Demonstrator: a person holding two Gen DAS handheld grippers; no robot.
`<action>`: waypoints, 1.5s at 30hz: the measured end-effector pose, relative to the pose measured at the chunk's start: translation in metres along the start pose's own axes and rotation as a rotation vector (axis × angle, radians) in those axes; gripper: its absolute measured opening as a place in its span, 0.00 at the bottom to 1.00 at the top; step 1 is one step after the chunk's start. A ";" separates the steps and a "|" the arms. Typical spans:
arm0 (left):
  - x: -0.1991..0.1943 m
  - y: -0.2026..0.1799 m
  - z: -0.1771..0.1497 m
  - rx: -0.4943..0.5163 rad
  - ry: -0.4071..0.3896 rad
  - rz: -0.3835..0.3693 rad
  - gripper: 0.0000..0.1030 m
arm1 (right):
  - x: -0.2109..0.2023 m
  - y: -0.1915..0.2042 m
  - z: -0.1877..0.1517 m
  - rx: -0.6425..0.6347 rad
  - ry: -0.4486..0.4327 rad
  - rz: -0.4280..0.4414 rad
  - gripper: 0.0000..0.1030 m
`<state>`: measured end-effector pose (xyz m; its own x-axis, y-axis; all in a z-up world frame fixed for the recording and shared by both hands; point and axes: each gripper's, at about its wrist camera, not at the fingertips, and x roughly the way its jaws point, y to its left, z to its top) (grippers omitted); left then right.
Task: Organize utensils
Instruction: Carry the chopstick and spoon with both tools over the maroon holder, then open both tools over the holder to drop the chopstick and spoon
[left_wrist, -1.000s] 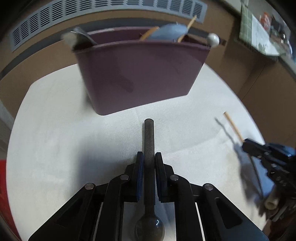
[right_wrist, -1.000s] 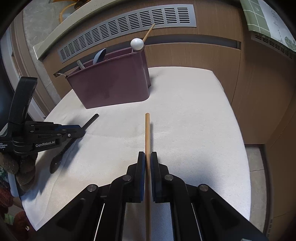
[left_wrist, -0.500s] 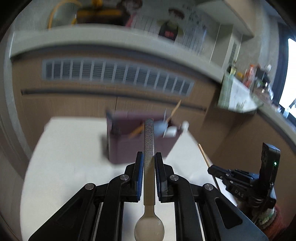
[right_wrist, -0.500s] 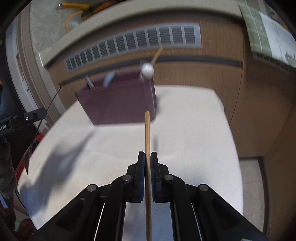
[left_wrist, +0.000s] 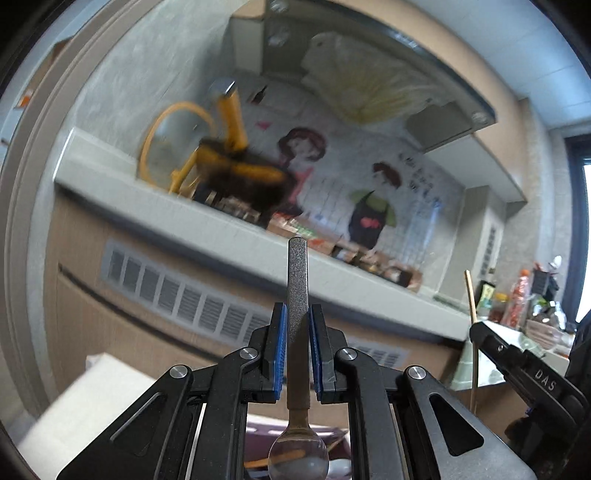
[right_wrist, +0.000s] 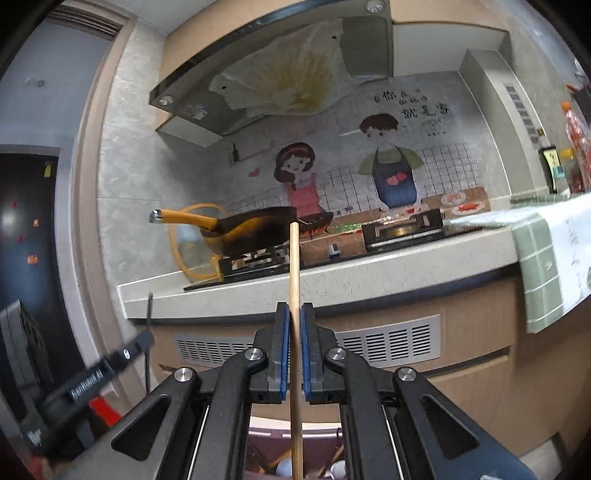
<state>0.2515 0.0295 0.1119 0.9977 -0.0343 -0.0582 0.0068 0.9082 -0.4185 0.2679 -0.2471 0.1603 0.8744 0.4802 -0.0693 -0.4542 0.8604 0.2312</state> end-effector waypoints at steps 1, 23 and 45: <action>0.008 0.006 -0.008 -0.008 0.003 0.017 0.12 | 0.011 -0.002 -0.008 0.011 0.004 0.003 0.05; 0.079 0.003 -0.087 0.145 0.041 0.176 0.12 | 0.120 -0.024 -0.106 -0.014 0.115 -0.071 0.05; 0.069 0.028 -0.068 -0.020 0.062 0.069 0.12 | 0.105 -0.029 -0.090 -0.012 0.106 -0.041 0.05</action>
<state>0.3156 0.0242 0.0341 0.9898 0.0016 -0.1427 -0.0635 0.9006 -0.4300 0.3576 -0.2061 0.0586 0.8697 0.4592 -0.1811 -0.4206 0.8814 0.2149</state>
